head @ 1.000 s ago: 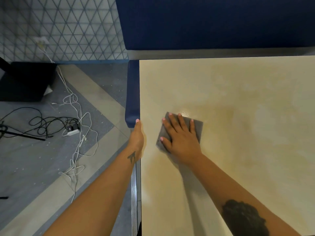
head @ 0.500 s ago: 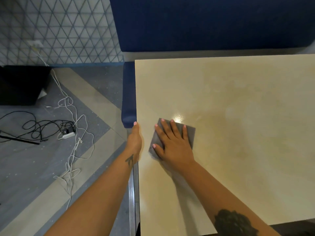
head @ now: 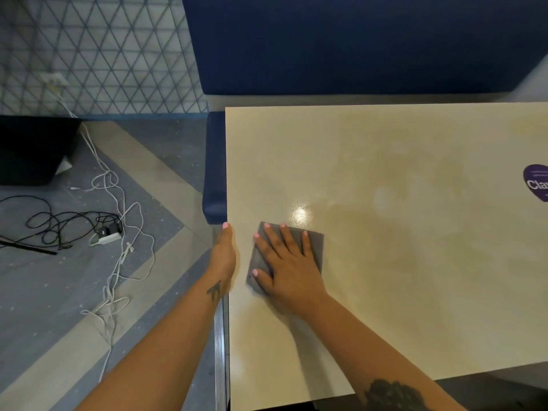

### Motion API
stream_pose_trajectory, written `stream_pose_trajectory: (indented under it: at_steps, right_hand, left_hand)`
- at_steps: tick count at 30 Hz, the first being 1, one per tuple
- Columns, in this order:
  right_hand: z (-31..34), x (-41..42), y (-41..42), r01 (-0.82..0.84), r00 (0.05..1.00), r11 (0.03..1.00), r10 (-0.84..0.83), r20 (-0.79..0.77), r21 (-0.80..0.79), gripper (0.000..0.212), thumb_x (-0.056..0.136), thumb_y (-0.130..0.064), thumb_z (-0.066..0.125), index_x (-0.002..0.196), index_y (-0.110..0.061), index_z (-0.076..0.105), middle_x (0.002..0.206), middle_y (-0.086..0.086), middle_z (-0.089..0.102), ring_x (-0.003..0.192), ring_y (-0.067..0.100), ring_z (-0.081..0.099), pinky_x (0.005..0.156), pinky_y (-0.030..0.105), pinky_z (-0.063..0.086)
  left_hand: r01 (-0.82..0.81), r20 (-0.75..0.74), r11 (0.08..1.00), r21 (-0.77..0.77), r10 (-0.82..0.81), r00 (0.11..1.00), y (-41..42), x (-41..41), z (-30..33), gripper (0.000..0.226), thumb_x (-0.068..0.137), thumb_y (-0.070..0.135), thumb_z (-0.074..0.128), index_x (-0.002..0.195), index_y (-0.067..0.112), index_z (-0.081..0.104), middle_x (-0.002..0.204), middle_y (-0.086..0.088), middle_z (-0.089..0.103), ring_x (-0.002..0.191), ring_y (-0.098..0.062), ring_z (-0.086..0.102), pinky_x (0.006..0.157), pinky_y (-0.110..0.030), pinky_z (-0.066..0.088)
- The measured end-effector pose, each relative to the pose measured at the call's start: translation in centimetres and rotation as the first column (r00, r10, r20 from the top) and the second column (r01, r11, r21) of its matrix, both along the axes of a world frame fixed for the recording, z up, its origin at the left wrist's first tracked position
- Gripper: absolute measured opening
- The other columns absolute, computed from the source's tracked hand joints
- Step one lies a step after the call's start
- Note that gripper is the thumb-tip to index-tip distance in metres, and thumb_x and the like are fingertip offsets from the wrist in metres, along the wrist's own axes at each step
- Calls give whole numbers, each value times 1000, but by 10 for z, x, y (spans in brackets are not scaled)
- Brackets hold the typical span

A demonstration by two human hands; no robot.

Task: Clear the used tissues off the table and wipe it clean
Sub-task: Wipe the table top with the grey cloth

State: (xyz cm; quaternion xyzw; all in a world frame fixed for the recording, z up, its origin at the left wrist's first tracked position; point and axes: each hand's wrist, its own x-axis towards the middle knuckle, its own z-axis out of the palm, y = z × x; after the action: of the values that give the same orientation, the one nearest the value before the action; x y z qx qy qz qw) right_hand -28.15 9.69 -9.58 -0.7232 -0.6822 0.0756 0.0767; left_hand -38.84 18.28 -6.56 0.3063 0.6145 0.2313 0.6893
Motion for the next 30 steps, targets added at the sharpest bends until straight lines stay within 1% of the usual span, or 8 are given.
stream_pose_trajectory:
  at_steps: [2,7,11,14,17,22,26,30]
  right_hand:
    - [3,6,7,66,998,998,-65,25,-18,64,89,-54,28,146,-25,32,155,0,27,143,28,22,113,52,3]
    - [8,-19,27,121,993,985,-120,13,-122,76,82,-57,-4,151,-24,0,159,0,-9,145,26,-12,111,54,-14]
    - [6,-32,0,-51,999,995,51,-5,-80,70,89,-57,12,151,-25,14,159,-1,5,147,25,-1,114,55,-6]
    - [3,-10,-20,-134,991,990,134,10,-46,64,92,-55,24,149,-27,22,158,-3,15,146,24,8,115,52,0]
    - [5,8,-15,-73,995,992,79,58,-102,64,93,-55,14,151,-29,8,160,-5,1,147,22,-4,115,50,-9]
    - [9,-29,4,59,997,984,-49,62,-170,65,98,-53,16,150,-24,-9,158,-1,-18,144,26,-18,111,55,-15]
    - [5,-44,-30,-136,990,988,138,17,-75,67,92,-55,15,151,-24,9,160,-1,1,147,25,-4,113,55,-10]
    - [-2,-16,-46,-194,980,980,196,39,-42,63,92,-54,21,150,-26,20,158,-2,15,146,25,8,115,52,-4]
  left_hand:
    - [-2,13,1000,-18,2,1000,-6,-3,-2,57,99,49,23,141,13,38,141,-6,43,130,-25,39,108,-35,28]
    - [-11,28,999,49,10,1000,-25,-8,1,48,100,46,22,129,19,49,131,-4,53,117,-21,51,102,-34,39]
    - [1,17,1000,21,-1,1000,-38,-15,2,54,98,53,22,130,20,51,128,-4,53,116,-21,51,94,-36,43]
    - [-6,21,1000,1,6,1000,-44,-18,1,53,99,49,22,124,14,53,114,-6,61,98,-21,58,81,-30,47]
    - [-38,-18,999,13,38,999,-51,-19,4,47,100,47,24,127,17,48,114,0,55,98,-20,51,88,-29,40]
    - [-4,-8,999,35,5,1000,-60,-24,2,50,99,49,20,130,22,48,122,0,54,108,-16,51,93,-28,39]
    - [-10,-1,1000,0,10,1000,-64,-28,1,61,95,59,21,134,20,48,134,-9,51,123,-24,49,100,-39,42]
    - [-8,16,1000,16,7,1000,-65,-29,-2,60,97,56,21,128,17,55,127,-7,58,113,-23,55,97,-36,44]
